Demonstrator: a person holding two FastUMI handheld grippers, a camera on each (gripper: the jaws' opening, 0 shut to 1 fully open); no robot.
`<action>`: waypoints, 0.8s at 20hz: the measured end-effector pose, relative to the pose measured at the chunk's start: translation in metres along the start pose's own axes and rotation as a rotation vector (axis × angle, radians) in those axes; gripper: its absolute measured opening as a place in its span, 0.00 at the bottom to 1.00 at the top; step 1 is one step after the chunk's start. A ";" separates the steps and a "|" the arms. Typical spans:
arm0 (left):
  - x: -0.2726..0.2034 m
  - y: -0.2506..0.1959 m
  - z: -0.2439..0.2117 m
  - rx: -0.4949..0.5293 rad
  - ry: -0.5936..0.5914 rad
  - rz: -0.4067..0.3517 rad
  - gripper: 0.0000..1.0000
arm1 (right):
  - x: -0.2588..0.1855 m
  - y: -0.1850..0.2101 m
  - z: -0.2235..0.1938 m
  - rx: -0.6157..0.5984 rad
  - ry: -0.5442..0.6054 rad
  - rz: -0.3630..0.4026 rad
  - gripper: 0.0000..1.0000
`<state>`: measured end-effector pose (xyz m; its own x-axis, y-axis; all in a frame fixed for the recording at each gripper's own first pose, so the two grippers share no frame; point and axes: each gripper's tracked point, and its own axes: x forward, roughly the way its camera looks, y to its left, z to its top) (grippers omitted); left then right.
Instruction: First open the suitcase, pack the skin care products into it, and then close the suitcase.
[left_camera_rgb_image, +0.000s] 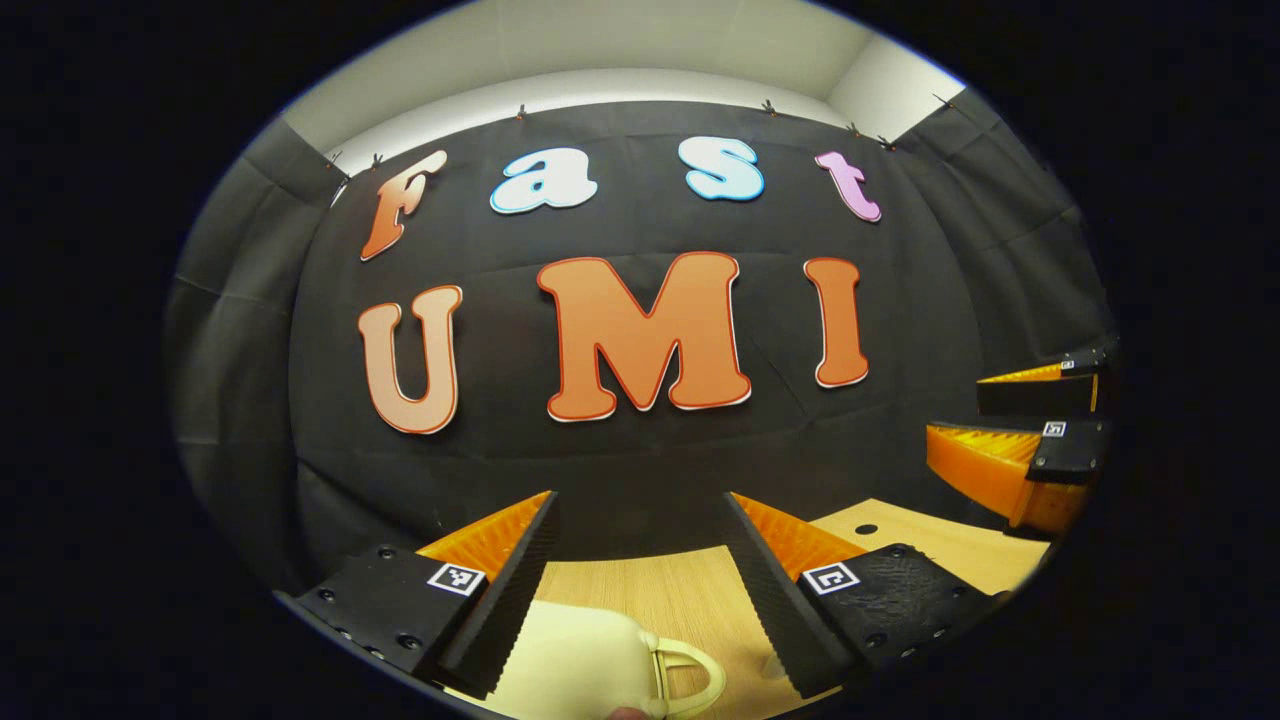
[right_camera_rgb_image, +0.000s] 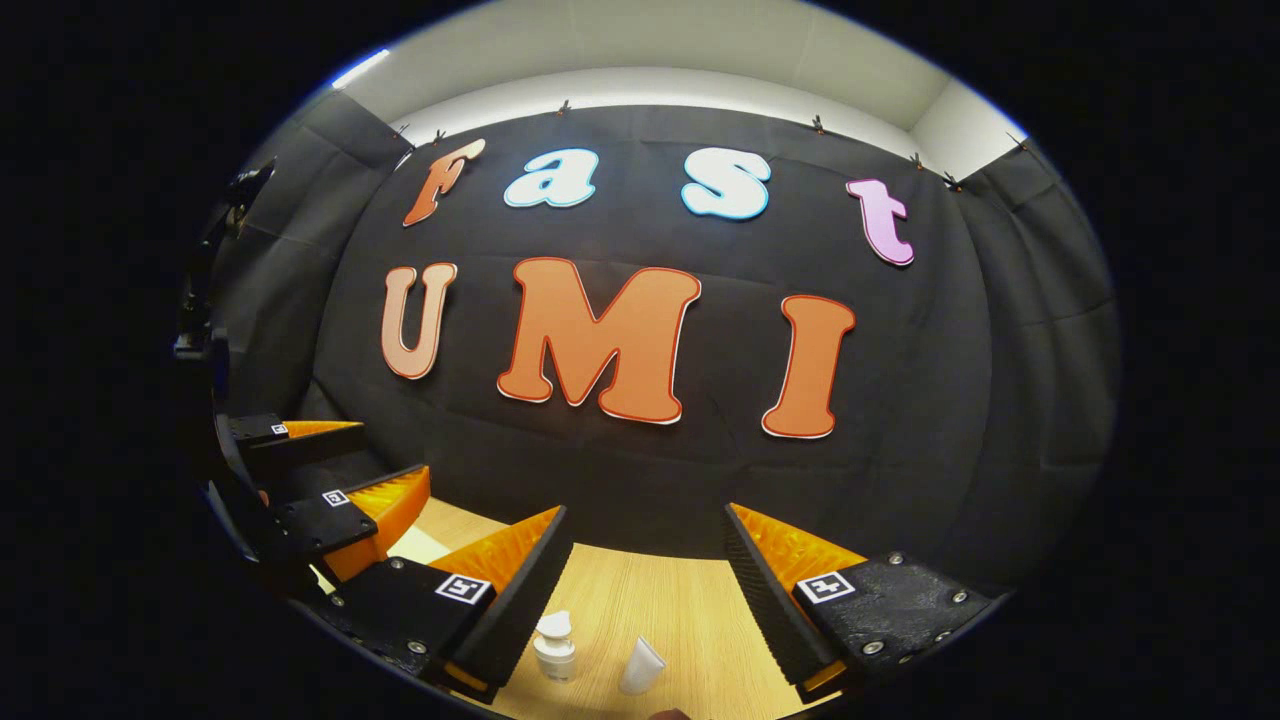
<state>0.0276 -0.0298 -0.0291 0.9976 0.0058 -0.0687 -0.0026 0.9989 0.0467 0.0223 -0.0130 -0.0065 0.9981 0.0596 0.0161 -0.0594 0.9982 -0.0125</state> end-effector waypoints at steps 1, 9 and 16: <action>0.000 -0.003 -0.010 0.014 0.016 -0.007 0.99 | 0.000 -0.001 -0.001 0.002 0.000 0.003 0.96; 0.003 -0.037 -0.092 0.174 0.190 -0.128 0.99 | 0.009 -0.020 -0.007 -0.014 0.006 -0.019 0.95; -0.009 -0.053 -0.186 0.362 0.396 -0.210 0.98 | 0.011 -0.049 -0.012 -0.029 0.010 -0.079 0.95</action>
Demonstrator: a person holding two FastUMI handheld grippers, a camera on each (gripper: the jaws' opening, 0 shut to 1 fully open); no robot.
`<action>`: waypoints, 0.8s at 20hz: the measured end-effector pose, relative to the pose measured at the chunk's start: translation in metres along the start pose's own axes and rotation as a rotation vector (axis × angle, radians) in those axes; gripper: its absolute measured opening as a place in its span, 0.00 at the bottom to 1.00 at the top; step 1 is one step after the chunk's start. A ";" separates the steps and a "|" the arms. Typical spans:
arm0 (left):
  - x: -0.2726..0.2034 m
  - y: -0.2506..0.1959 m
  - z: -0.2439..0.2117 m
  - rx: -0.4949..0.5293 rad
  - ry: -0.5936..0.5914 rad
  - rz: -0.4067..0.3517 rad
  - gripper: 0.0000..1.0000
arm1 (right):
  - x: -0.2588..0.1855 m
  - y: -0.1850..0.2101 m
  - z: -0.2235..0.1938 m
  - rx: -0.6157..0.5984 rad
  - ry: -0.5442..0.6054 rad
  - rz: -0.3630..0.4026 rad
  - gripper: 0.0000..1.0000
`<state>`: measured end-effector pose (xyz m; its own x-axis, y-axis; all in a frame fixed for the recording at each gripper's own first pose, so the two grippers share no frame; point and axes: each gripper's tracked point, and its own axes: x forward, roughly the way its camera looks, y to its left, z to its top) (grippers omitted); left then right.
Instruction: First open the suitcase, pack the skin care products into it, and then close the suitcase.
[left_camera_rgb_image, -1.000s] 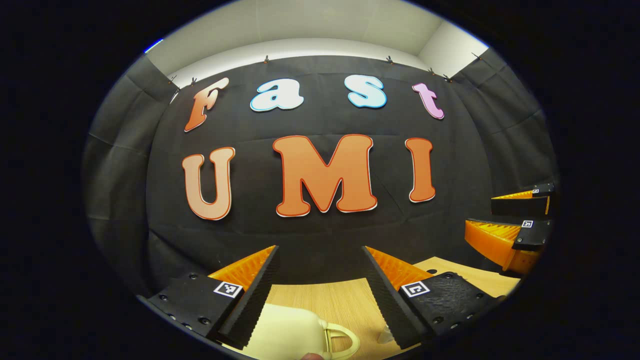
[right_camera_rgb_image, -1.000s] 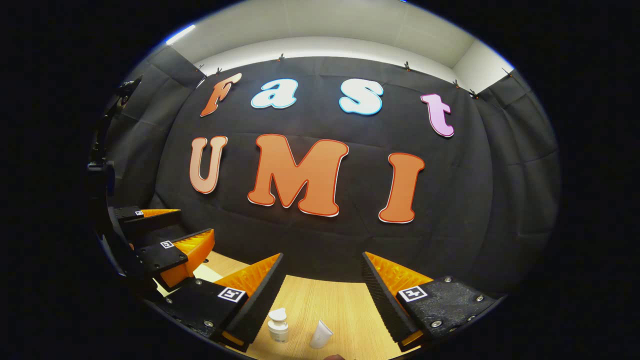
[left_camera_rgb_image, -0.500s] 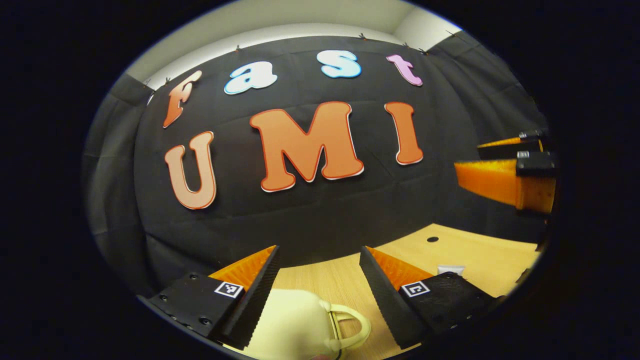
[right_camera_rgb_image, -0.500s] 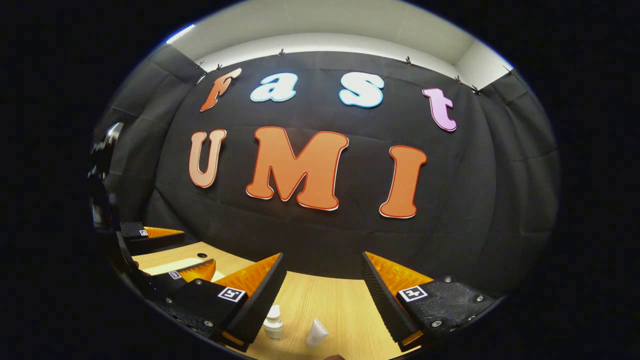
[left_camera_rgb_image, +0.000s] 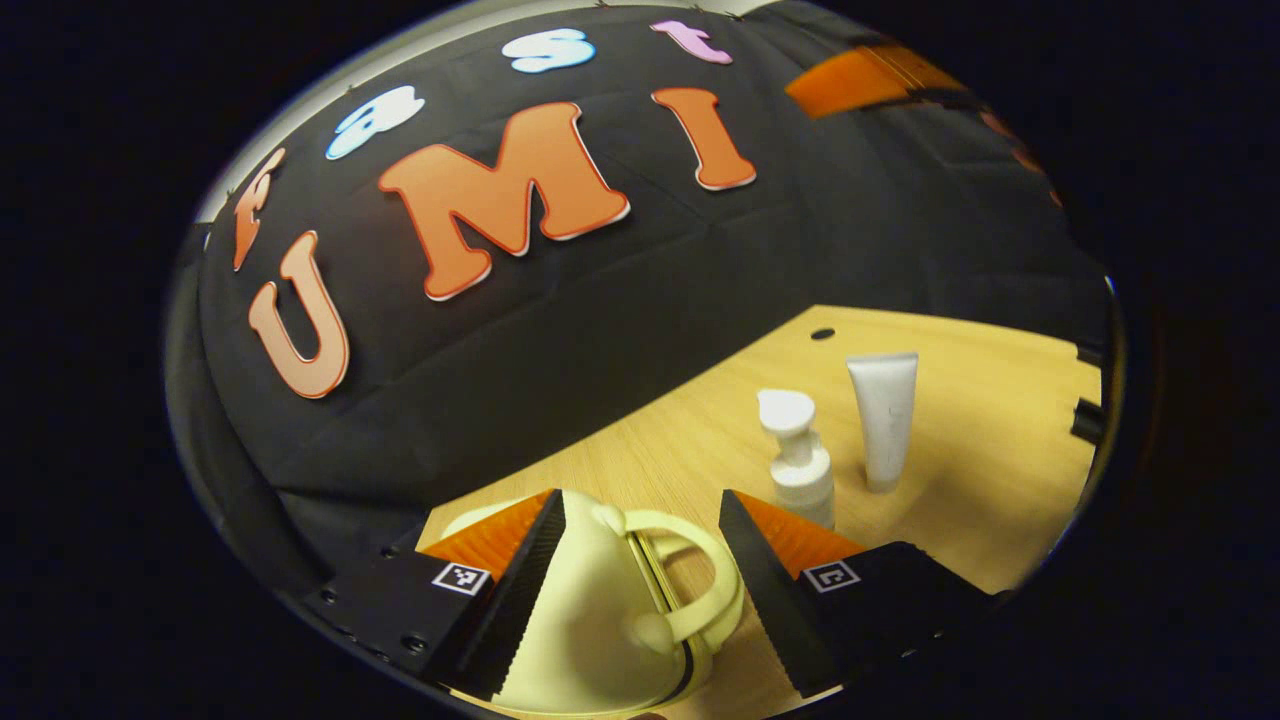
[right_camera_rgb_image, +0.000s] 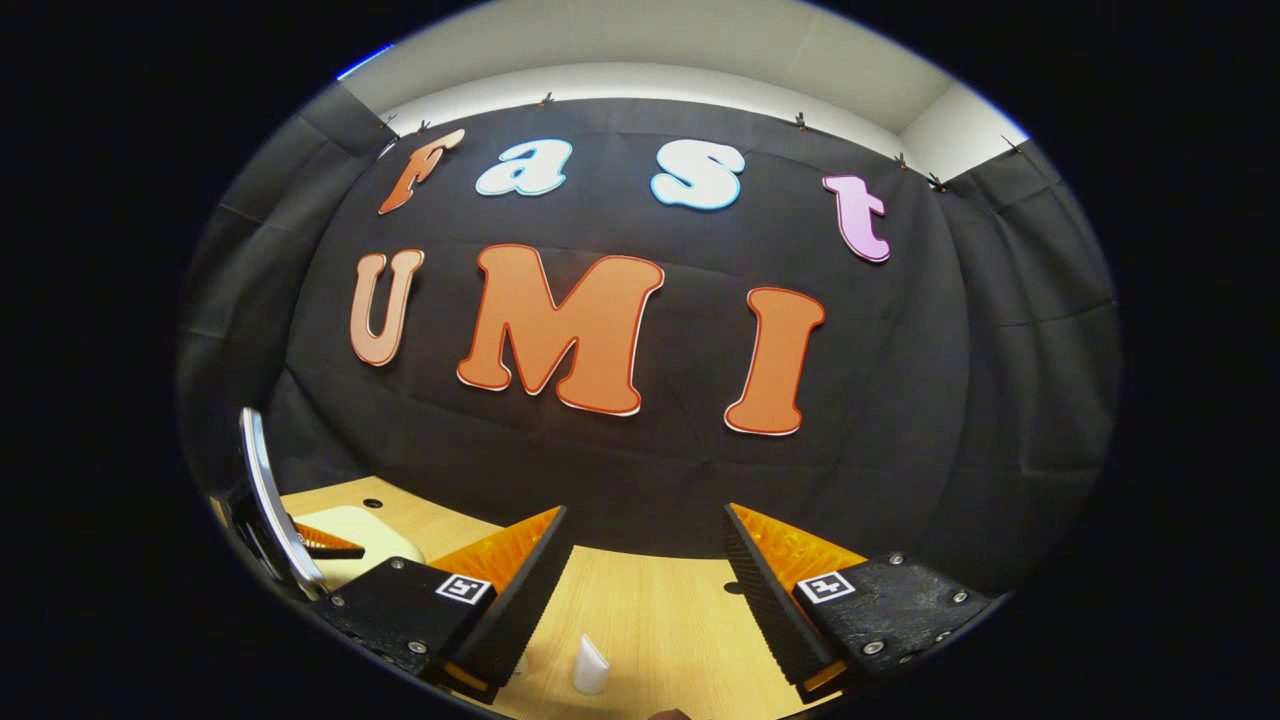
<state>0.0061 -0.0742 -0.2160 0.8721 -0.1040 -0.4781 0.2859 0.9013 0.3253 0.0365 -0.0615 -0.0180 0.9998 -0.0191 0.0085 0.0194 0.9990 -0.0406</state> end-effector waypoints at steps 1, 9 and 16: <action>0.001 -0.006 -0.012 0.017 0.026 -0.003 0.98 | 0.000 -0.004 -0.001 -0.003 0.001 -0.008 0.95; 0.020 -0.032 -0.055 0.210 0.148 -0.029 0.95 | 0.000 -0.020 -0.005 -0.023 0.008 -0.039 0.96; 0.022 -0.043 -0.060 0.350 0.180 -0.027 0.84 | -0.002 -0.026 -0.009 -0.025 0.011 -0.037 0.96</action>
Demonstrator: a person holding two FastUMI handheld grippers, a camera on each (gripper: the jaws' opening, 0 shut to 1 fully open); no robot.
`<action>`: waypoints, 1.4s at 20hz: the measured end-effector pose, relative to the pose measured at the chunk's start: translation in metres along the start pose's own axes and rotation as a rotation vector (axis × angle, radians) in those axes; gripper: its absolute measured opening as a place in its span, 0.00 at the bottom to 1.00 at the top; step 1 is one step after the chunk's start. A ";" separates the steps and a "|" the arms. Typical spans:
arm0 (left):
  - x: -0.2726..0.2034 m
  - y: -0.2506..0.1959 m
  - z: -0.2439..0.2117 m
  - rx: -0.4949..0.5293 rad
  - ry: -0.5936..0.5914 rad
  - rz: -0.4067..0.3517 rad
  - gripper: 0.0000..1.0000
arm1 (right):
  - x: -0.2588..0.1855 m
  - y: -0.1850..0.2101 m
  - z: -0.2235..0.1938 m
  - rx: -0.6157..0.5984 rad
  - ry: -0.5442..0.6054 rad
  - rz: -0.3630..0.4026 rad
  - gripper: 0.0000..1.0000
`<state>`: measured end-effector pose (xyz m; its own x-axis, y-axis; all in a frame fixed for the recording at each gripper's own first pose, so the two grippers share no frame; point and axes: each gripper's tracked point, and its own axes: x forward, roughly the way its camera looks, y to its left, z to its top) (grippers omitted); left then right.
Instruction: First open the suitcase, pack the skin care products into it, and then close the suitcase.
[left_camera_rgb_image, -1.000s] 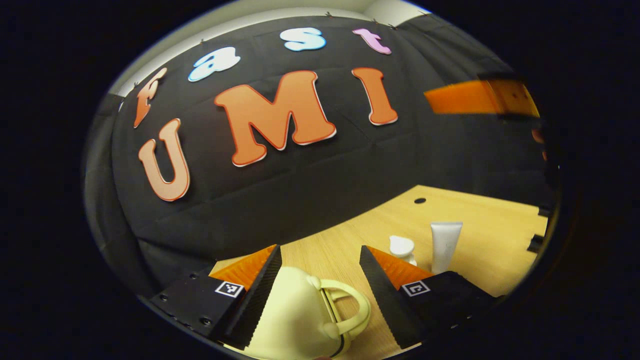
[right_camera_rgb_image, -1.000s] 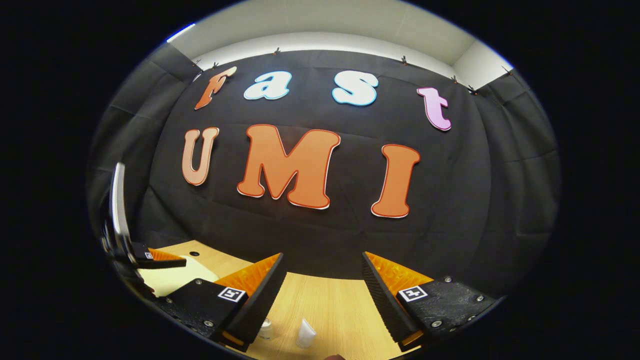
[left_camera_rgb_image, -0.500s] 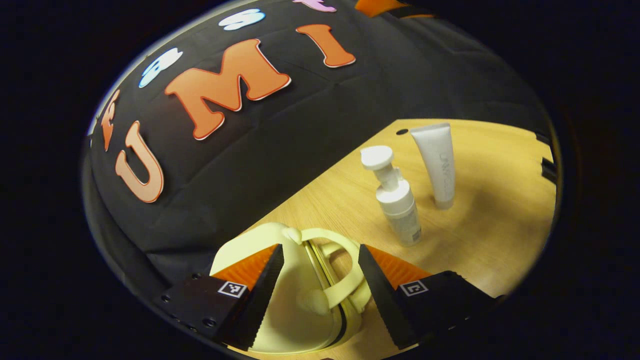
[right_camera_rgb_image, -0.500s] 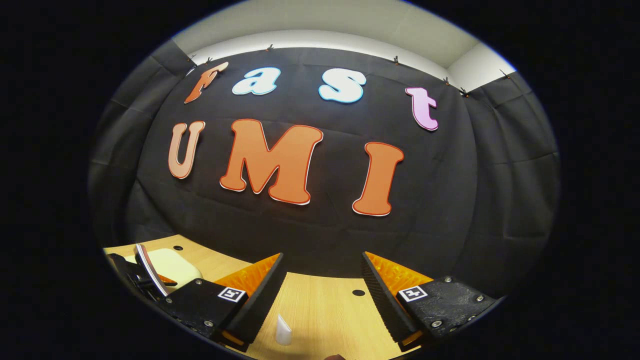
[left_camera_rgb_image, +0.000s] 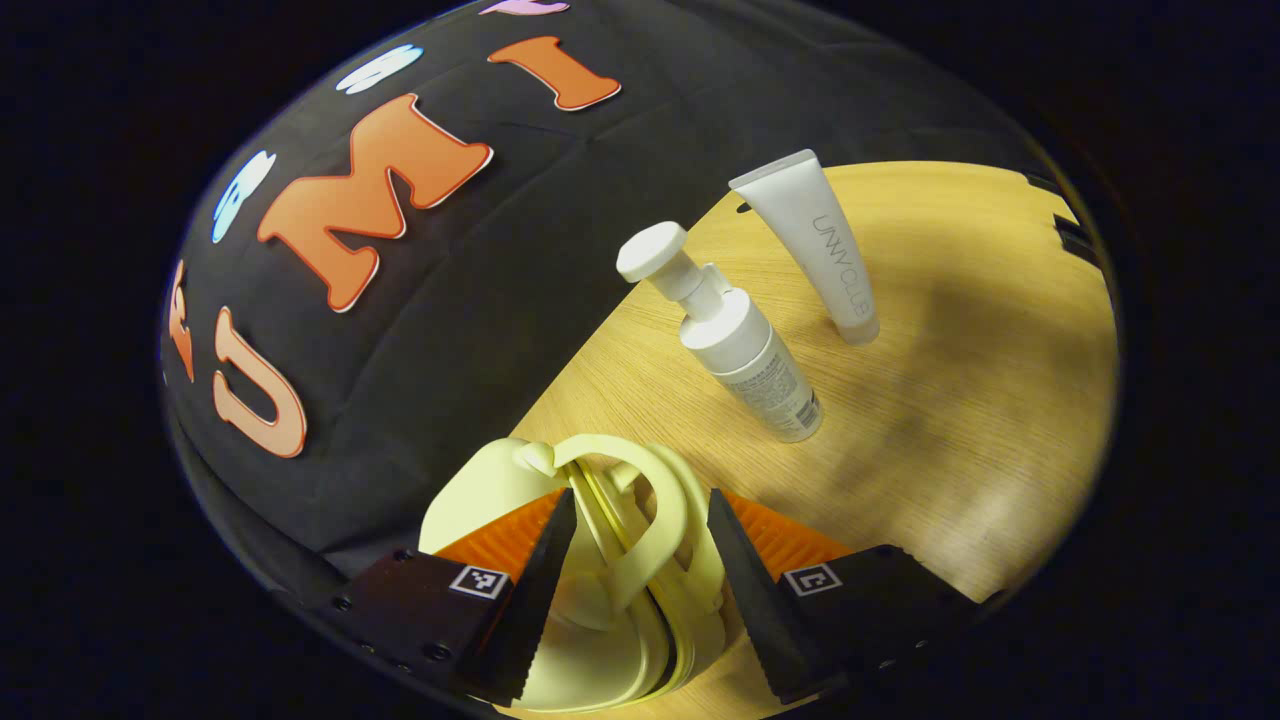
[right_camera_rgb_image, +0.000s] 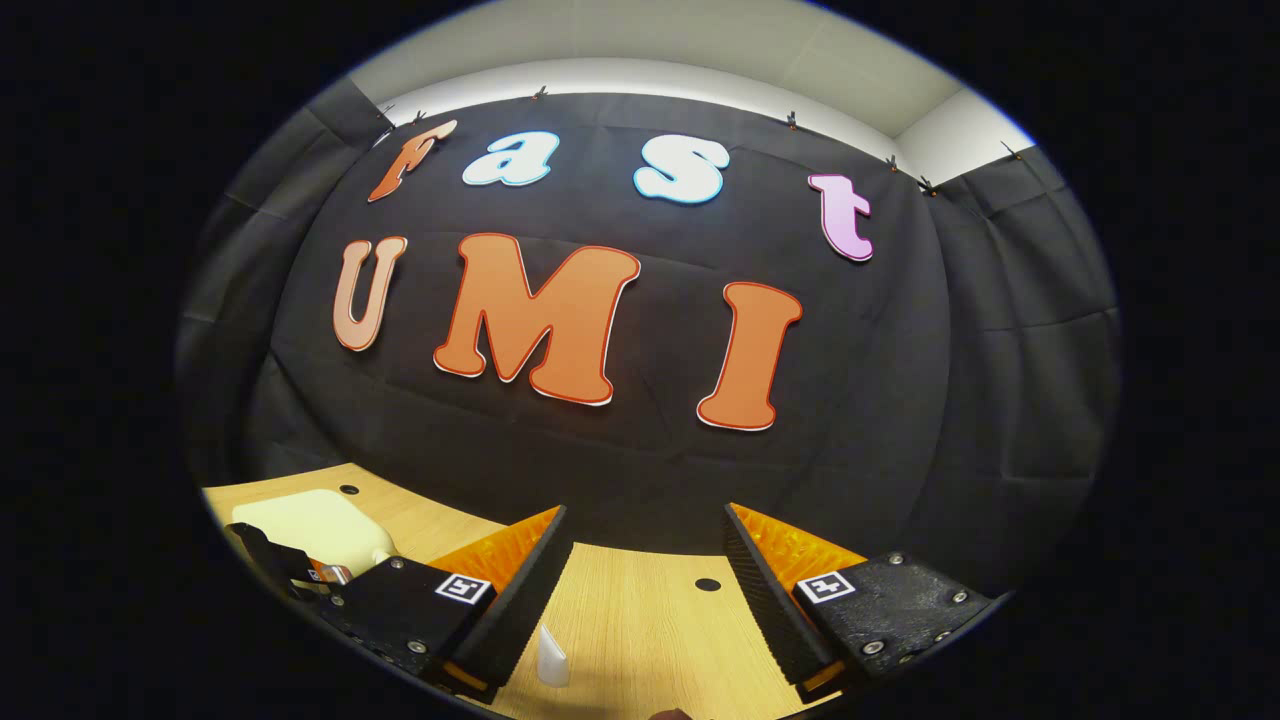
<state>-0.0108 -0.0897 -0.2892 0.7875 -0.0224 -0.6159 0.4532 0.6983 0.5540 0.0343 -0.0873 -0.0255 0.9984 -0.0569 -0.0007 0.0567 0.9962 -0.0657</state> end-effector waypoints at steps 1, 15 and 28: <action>-0.001 0.002 -0.002 0.001 0.004 0.007 0.84 | 0.000 -0.001 0.000 -0.001 -0.003 -0.003 0.96; 0.002 0.007 0.003 0.033 0.032 0.070 0.15 | 0.000 0.004 -0.010 0.010 0.006 0.029 0.96; -0.027 0.061 0.030 -0.442 -0.073 0.217 0.15 | 0.001 0.040 -0.022 0.014 0.017 0.172 0.96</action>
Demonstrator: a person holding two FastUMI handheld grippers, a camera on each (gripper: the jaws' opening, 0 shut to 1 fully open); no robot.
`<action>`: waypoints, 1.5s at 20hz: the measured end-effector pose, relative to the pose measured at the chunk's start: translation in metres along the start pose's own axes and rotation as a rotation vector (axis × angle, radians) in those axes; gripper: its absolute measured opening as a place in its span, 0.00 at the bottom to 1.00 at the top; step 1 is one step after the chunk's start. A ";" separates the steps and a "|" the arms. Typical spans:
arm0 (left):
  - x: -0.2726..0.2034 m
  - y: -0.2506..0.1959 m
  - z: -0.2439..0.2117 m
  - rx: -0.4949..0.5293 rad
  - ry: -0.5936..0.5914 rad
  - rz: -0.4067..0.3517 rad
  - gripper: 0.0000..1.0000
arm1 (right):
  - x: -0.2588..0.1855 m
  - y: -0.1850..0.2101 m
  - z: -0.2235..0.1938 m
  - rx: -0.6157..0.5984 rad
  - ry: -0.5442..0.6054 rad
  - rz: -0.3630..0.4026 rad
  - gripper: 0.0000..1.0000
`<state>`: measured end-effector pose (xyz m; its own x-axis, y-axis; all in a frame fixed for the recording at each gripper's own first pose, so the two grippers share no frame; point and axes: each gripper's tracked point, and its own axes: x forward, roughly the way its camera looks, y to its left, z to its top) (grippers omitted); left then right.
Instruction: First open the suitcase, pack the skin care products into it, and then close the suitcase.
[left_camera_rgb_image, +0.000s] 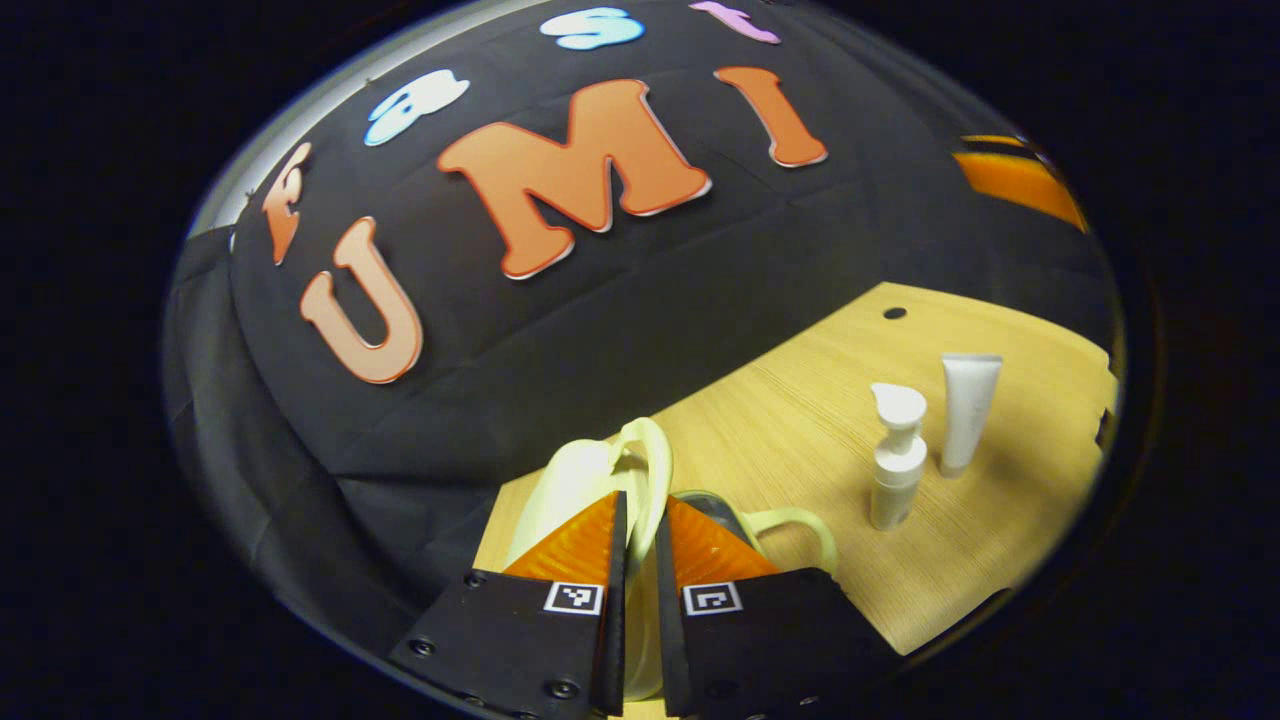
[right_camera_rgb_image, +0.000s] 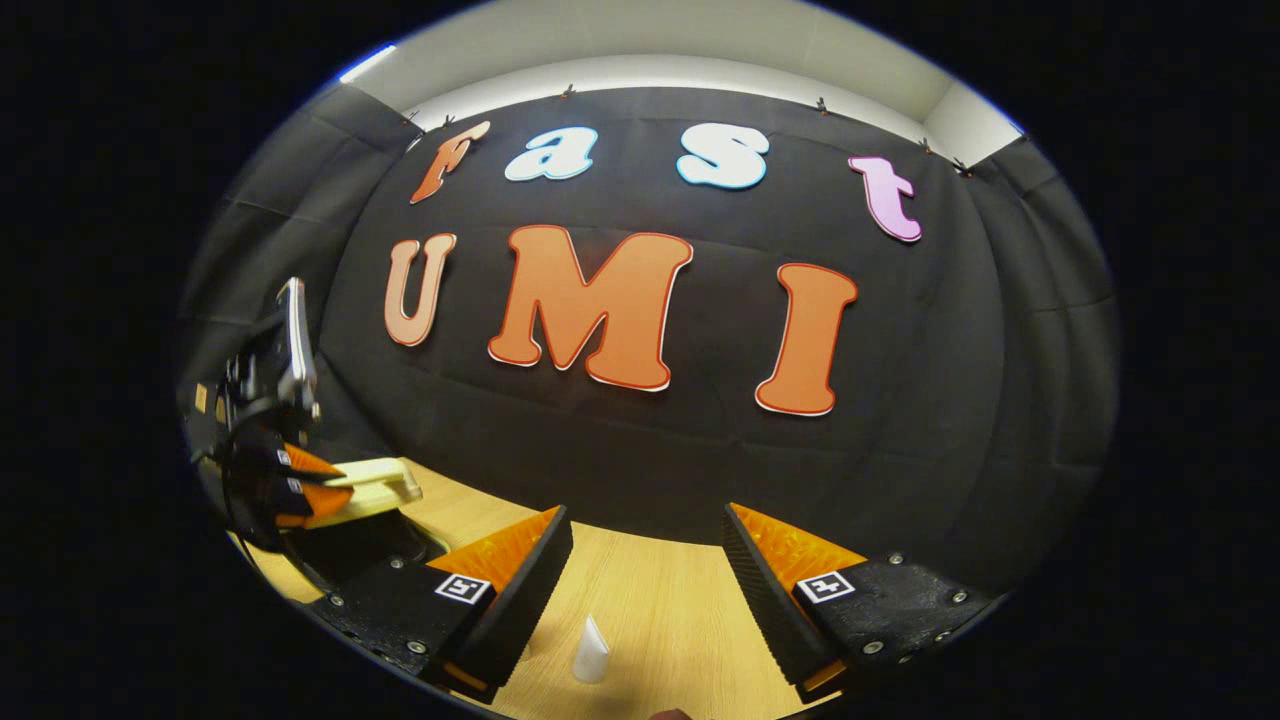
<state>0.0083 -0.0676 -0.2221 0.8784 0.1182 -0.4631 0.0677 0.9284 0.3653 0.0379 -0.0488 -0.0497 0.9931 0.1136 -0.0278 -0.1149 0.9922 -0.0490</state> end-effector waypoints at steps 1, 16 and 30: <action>0.000 0.004 0.002 -0.030 -0.014 0.017 0.15 | 0.001 0.002 0.001 -0.007 -0.001 0.001 0.95; 0.013 0.067 -0.023 -0.269 0.026 0.253 0.15 | 0.011 0.043 0.014 -0.049 0.027 -0.087 0.96; 0.029 0.062 -0.038 -0.376 0.395 0.322 0.13 | 0.017 0.073 0.023 -0.088 0.041 -0.098 0.96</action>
<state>0.0203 0.0067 -0.2435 0.5812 0.4664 -0.6668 -0.4046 0.8766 0.2605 0.0469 0.0272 -0.0307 0.9982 0.0120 -0.0588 -0.0202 0.9899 -0.1403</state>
